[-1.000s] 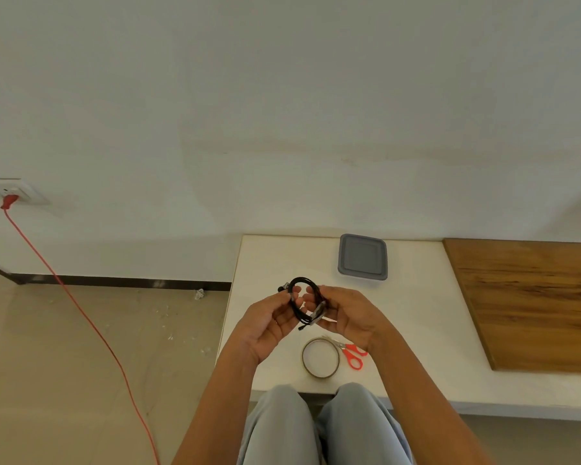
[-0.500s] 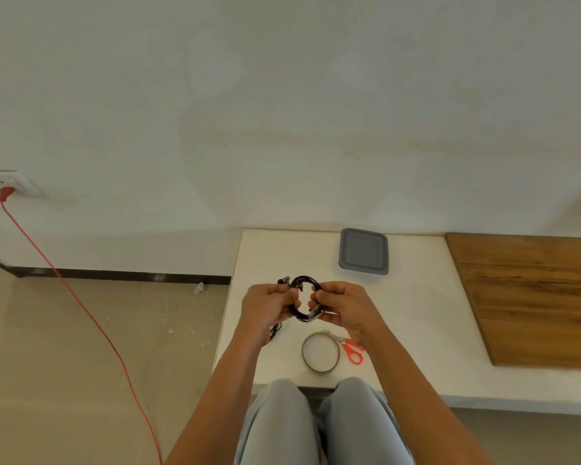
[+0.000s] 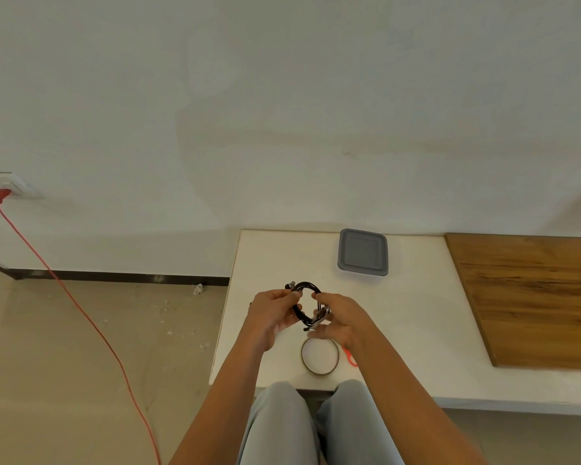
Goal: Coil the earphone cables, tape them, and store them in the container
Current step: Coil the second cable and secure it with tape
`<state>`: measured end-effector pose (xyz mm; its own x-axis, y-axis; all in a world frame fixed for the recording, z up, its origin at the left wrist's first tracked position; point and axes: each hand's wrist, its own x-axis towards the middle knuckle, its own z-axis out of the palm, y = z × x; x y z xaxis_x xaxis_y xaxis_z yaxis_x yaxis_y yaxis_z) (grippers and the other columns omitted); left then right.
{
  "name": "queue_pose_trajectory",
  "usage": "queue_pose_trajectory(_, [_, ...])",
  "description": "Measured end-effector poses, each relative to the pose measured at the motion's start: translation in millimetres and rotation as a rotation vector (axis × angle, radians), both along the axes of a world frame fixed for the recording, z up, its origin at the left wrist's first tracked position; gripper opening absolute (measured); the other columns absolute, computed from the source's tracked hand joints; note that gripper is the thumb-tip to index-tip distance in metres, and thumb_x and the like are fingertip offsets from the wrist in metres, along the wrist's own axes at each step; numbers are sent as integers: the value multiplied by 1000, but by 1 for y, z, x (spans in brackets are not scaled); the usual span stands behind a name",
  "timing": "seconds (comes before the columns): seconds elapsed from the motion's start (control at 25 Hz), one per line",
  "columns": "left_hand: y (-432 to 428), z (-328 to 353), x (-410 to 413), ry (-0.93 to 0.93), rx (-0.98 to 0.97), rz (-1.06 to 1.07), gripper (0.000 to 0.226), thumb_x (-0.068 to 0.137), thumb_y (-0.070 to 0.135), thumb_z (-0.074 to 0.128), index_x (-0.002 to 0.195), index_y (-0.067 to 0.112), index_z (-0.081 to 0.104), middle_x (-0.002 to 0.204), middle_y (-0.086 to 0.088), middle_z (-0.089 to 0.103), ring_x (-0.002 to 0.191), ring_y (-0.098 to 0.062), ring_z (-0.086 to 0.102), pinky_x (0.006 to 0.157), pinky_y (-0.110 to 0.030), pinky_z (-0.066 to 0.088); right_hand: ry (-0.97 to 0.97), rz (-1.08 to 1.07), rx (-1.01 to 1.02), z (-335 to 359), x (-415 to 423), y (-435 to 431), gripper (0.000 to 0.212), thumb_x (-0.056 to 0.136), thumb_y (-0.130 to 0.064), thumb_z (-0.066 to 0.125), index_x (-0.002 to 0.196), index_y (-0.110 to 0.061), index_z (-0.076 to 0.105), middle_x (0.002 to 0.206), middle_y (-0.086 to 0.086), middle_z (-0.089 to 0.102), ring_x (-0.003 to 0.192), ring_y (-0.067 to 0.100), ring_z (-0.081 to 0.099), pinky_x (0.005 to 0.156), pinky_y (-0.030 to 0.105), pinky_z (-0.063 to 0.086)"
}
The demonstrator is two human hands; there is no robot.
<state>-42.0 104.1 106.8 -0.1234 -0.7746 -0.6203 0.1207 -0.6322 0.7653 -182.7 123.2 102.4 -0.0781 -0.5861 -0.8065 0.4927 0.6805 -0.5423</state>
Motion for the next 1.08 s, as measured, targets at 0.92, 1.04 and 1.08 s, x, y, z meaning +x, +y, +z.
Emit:
queue_pose_trajectory(0.92, [-75,-100,17,-622,-207,-389,24,82,20,69,106,19,65,85,2,71,76,-11,62,67,-22,48,976,712,-356,-102,11,-72,19,87,1,55,98,0,70,83,13,65,72,21,53,53,17,39])
queue_pose_trajectory(1.04, [-77,-110,16,-657,-242,-381,26,88,22,63,112,13,67,92,-2,73,80,-12,63,71,-21,50,1049,693,-364,-112,14,-67,26,87,2,50,101,-1,71,95,14,70,81,26,62,72,34,54])
queue_pose_trajectory(1.08, [-76,-113,16,-680,-264,-379,28,88,18,62,116,12,65,94,-4,72,79,-11,61,67,-18,47,1061,670,-341,-114,14,-64,29,88,1,49,107,-4,70,102,12,70,87,27,65,77,36,55])
